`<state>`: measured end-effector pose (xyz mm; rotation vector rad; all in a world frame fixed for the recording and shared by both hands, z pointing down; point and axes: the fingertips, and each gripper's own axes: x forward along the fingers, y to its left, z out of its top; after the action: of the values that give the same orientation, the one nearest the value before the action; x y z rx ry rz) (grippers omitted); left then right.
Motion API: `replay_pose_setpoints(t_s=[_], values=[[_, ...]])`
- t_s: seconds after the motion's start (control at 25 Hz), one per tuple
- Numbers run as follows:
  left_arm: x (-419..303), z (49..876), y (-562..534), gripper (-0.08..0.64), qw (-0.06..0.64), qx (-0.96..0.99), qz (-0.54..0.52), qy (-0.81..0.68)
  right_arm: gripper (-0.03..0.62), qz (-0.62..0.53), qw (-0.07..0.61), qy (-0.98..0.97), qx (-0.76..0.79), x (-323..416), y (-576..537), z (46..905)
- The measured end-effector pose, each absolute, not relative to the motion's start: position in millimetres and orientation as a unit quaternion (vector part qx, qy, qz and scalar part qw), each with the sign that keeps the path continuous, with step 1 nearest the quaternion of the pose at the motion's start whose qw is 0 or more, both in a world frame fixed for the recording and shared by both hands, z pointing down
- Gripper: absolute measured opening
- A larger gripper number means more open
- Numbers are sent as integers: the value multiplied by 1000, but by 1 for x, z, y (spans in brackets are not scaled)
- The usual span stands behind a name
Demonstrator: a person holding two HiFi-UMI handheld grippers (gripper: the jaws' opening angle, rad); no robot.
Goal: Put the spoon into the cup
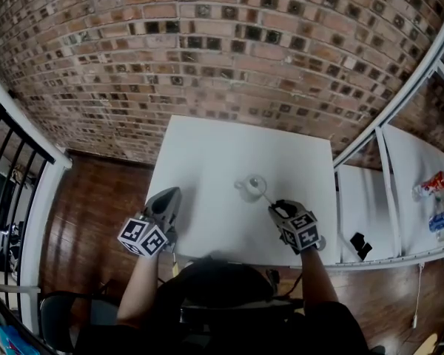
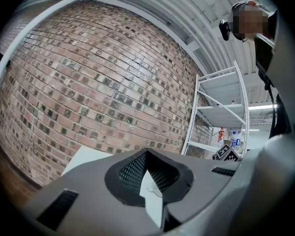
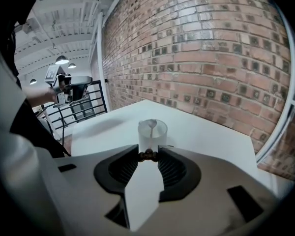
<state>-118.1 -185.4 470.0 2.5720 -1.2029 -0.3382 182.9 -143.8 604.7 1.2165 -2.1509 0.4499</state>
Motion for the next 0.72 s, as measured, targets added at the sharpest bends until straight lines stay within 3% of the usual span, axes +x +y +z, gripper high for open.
replay_pose_setpoints(t_s=[0.72], values=[[-123, 461, -195, 3, 132, 890, -117, -420, 129, 178, 316, -816, 450, 167, -180, 599]])
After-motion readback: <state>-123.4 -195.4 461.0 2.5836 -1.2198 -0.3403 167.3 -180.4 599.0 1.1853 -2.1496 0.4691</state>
